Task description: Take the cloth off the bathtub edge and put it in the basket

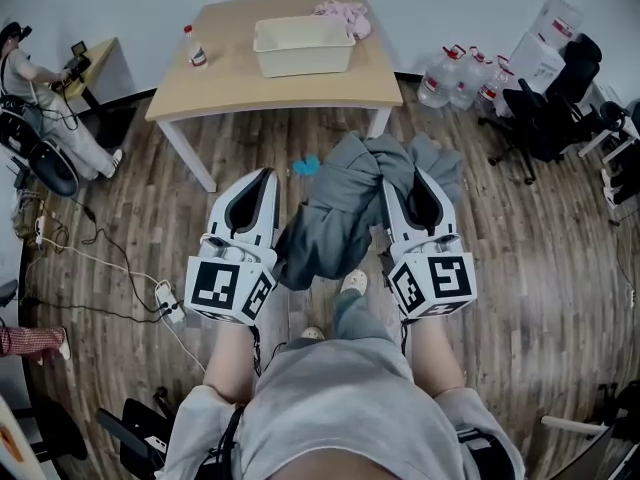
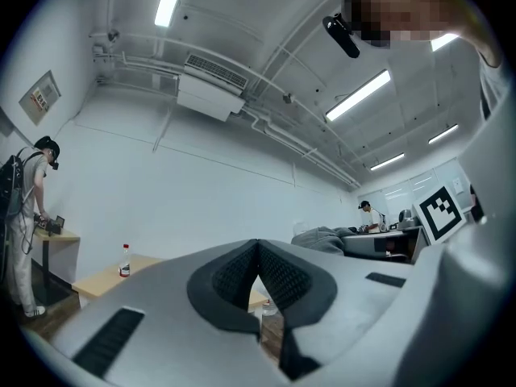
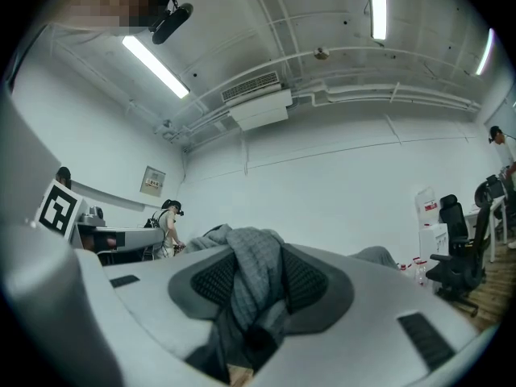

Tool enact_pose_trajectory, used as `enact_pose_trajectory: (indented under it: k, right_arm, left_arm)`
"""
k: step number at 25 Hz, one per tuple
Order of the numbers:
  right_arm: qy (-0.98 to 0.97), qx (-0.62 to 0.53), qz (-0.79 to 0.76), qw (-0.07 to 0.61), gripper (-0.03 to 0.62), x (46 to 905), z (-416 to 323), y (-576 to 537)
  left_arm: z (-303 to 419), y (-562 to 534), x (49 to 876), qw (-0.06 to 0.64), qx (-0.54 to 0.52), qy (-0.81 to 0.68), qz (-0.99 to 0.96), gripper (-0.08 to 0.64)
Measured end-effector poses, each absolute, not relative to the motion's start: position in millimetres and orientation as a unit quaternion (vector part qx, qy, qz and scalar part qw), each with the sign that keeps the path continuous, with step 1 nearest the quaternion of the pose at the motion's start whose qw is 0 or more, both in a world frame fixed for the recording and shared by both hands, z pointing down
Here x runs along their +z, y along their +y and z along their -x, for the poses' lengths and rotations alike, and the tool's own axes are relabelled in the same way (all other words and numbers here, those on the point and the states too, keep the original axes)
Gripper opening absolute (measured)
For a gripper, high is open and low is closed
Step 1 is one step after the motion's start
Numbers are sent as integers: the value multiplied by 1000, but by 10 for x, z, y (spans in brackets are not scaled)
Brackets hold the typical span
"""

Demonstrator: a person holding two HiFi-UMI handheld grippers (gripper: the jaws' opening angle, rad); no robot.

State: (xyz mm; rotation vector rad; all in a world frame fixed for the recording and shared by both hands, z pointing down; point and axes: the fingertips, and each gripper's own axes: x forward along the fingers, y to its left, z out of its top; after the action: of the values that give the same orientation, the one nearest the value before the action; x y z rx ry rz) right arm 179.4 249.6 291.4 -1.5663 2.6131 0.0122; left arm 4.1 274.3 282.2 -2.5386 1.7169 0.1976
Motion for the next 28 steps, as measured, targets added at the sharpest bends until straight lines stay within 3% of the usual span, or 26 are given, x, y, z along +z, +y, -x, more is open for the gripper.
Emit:
enact_pose_trajectory:
  k: [28]
  right_arm:
    - [909,14,415,35,159,2887,-1867,-390]
  left_arm:
    - [-371,117,2719,59,61,620,780,14]
